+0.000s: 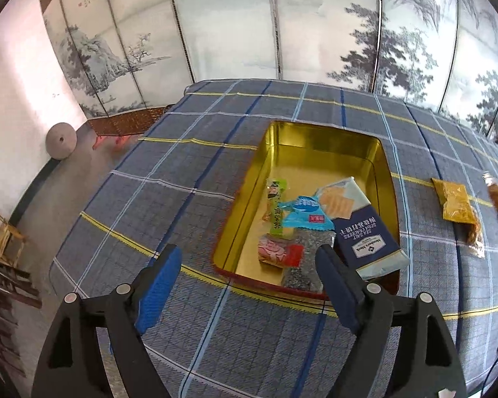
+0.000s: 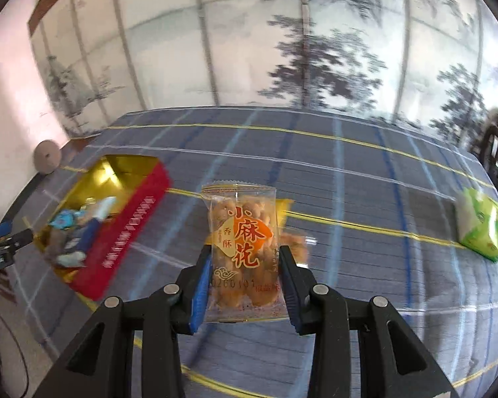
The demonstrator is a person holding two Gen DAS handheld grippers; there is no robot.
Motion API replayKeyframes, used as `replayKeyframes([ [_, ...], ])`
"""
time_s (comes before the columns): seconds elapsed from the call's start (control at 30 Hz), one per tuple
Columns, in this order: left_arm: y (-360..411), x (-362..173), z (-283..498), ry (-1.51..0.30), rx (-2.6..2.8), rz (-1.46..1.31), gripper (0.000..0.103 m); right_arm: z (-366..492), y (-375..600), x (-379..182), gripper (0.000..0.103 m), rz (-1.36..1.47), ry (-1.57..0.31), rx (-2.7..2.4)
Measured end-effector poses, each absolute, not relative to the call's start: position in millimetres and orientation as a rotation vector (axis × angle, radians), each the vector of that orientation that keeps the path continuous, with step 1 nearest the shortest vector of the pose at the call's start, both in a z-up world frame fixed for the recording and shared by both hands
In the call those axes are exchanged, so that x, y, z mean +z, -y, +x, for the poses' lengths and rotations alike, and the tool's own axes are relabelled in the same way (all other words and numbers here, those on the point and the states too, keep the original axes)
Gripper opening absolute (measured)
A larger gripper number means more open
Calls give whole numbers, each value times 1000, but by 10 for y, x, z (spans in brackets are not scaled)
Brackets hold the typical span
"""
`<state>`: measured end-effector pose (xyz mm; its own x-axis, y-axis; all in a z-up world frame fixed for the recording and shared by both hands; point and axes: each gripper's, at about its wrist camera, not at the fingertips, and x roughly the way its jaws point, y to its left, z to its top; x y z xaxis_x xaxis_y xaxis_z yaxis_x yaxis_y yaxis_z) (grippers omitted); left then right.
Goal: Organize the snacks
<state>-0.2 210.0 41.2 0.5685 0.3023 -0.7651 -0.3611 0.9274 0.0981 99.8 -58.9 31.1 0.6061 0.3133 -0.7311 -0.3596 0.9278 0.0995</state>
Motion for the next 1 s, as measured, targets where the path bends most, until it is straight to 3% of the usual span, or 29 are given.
replayKeyframes([
  [0.53,-2755,308,-372,-899,520,-178,82,802,-746,349,39,-132,-849,598],
  [1.0,-3058,255,-590,-913,577,-210,83,798,-1341,116,39,-215,-881,611],
])
